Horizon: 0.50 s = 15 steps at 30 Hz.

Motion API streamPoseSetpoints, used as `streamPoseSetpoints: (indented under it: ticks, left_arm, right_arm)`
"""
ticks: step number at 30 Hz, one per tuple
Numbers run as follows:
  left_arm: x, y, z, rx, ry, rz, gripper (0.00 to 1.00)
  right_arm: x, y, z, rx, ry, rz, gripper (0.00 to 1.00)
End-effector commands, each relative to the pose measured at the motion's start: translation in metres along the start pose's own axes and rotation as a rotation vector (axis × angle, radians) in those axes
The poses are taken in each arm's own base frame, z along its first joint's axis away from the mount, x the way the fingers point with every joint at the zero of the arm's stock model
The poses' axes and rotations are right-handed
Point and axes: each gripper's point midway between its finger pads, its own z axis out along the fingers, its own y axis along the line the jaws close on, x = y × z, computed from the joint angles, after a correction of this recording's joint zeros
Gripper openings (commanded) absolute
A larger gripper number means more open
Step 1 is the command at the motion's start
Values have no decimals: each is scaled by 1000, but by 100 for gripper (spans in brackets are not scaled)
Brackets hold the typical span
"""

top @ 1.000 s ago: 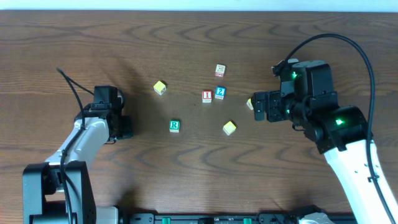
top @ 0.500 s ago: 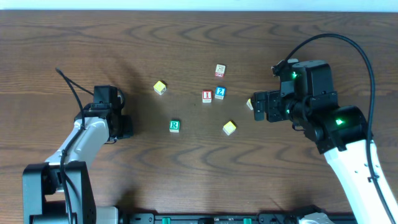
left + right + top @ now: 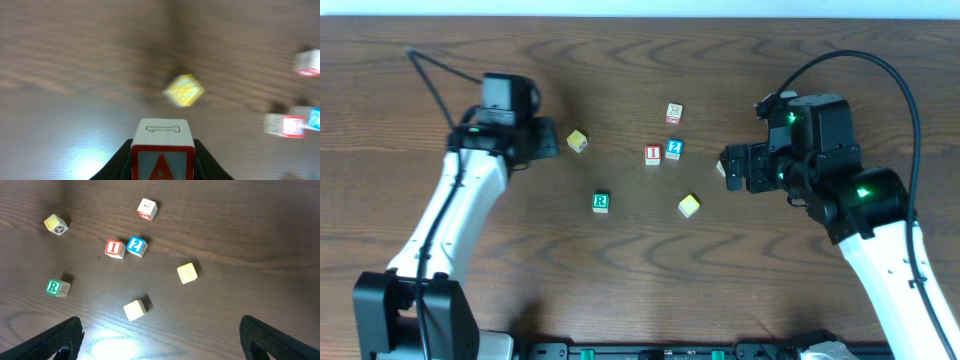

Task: Spell out Ai2
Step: 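Carry the A block and place it left of the I block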

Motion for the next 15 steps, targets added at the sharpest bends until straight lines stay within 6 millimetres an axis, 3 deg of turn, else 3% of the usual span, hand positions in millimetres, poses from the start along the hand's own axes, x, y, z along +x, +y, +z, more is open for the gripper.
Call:
streamPoseSetpoints:
  ticks: [1,6,9,15]
  left_arm:
    - [4,-33,11,37,-3,-12,6]
    - [25,-72,50,46,31,69,6]
    - [31,-90,64,59,42,95,6]
    - [29,-99,77,-27,15,146,6]
  right_arm:
    - [0,0,0,-7,0,-9,99]
    - [0,0,0,-8,3,-9,99]
    - [3,4,0,-32,14,-8,99]
    - [5,6,0,-42,25,-7,99]
